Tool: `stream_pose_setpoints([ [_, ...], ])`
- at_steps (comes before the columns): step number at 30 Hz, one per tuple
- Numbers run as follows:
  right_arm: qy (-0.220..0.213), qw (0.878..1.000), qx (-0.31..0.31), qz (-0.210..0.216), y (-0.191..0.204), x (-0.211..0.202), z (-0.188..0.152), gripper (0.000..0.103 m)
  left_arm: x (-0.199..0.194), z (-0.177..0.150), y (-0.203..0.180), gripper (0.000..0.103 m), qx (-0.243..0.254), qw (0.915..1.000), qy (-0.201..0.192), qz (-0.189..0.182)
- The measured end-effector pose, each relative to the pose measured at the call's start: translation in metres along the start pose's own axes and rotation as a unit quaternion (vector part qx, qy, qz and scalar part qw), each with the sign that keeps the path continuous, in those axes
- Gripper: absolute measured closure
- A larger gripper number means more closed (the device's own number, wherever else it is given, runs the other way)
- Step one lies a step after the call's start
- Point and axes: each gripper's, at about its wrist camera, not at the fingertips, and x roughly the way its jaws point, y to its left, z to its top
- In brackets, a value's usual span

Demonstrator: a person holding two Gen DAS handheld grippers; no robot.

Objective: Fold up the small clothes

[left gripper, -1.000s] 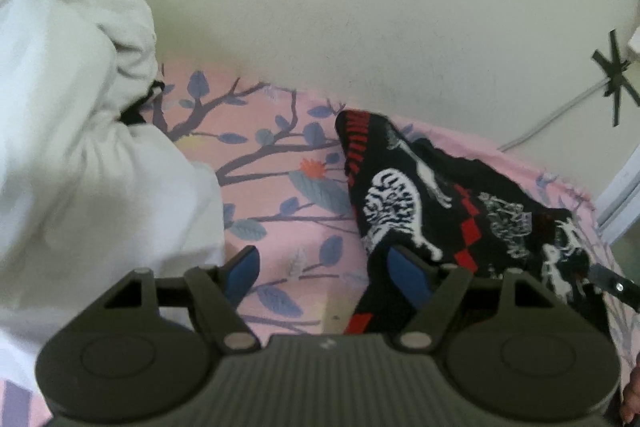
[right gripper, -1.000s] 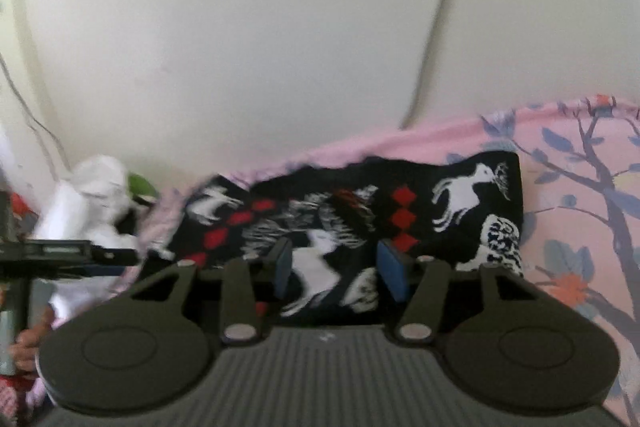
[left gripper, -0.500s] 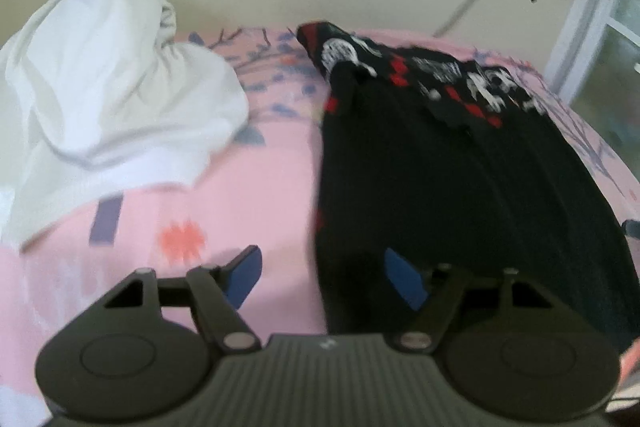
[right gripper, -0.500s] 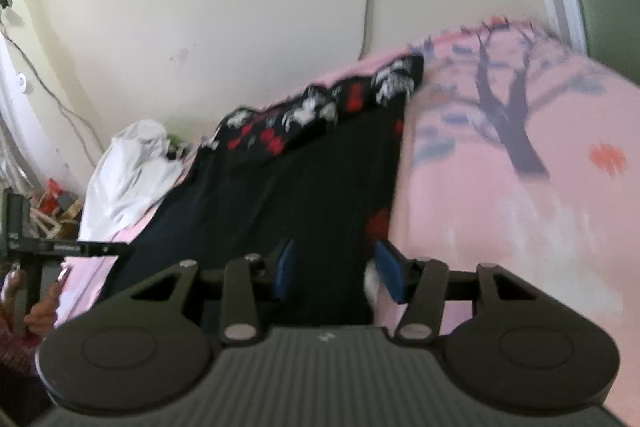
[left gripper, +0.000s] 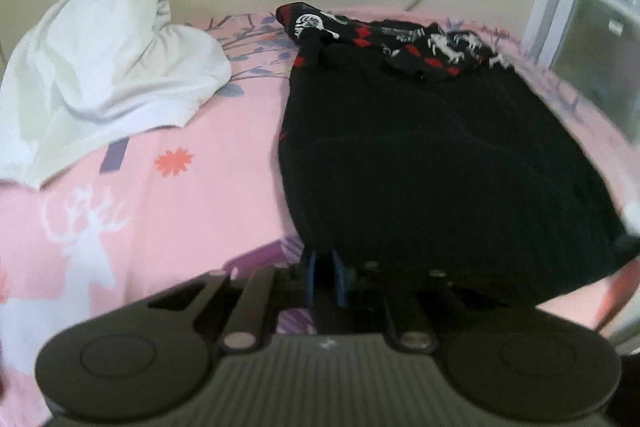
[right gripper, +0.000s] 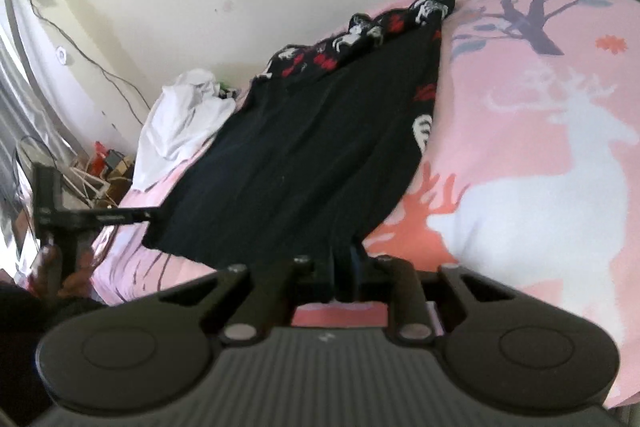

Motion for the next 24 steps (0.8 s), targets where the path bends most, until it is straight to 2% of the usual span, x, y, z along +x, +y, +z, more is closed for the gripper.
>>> stream_pose_setpoints([
  [3, -0.029, 0.999, 0.015, 0.027, -0.003, -0.009, 0.012, 0.092, -0.018, 0.012, 0.013, 0.094, -0.039, 0.9985, -0.02, -0.033],
  [7, -0.094, 0.994, 0.018, 0.054, -0.007, -0.016, 0.053, 0.093, -0.03, 0.048, 0.034, 0.094, -0.101, 0.9891, -0.052, -0.094],
  [10, -0.136, 0.989, 0.023, 0.058, -0.019, -0.003, 0.098, 0.093, -0.02, 0.089, 0.038, 0.094, -0.119, 0.9846, -0.077, -0.103],
  [12, -0.158, 0.986, 0.025, 0.044, -0.028, 0.016, 0.13, 0.093, -0.003, 0.123, 0.038, 0.092, -0.131, 0.9823, -0.091, -0.098],
  [14, -0.178, 0.984, 0.027, 0.012, -0.04, 0.047, 0.16, 0.09, 0.026, 0.158, 0.037, 0.078, -0.154, 0.9802, -0.104, -0.07],
  [15, -0.18, 0.983, 0.021, -0.023, -0.045, 0.063, 0.17, 0.076, 0.041, 0.17, 0.037, 0.056, -0.157, 0.9815, -0.102, -0.04],
  [16, -0.174, 0.983, 0.016, -0.057, -0.048, 0.075, 0.176, 0.049, 0.053, 0.176, 0.037, 0.049, -0.163, 0.9823, -0.092, -0.011],
  [17, -0.169, 0.982, 0.018, -0.087, -0.049, 0.081, 0.177, 0.039, 0.061, 0.176, 0.038, 0.049, -0.168, 0.9825, -0.08, 0.003],
  [18, -0.168, 0.982, 0.018, -0.088, -0.05, 0.082, 0.174, 0.039, 0.066, 0.173, 0.04, 0.047, -0.169, 0.9828, -0.074, -0.004],
  [19, -0.165, 0.984, 0.016, -0.064, -0.053, 0.079, 0.166, 0.04, 0.067, 0.166, 0.042, 0.035, -0.165, 0.9835, -0.073, -0.018],
  [21, -0.151, 0.987, 0.032, -0.041, -0.06, 0.074, 0.15, 0.039, 0.07, 0.15, 0.046, 0.018, -0.156, 0.9853, -0.069, -0.005],
  [23, -0.133, 0.989, 0.043, -0.042, -0.063, 0.072, 0.135, 0.039, 0.079, 0.139, 0.049, 0.019, -0.147, 0.9878, -0.049, 0.009],
  [24, -0.125, 0.99, 0.049, -0.046, -0.065, 0.073, 0.127, 0.039, 0.085, 0.136, 0.048, 0.024, -0.146, 0.9886, -0.036, 0.007],
])
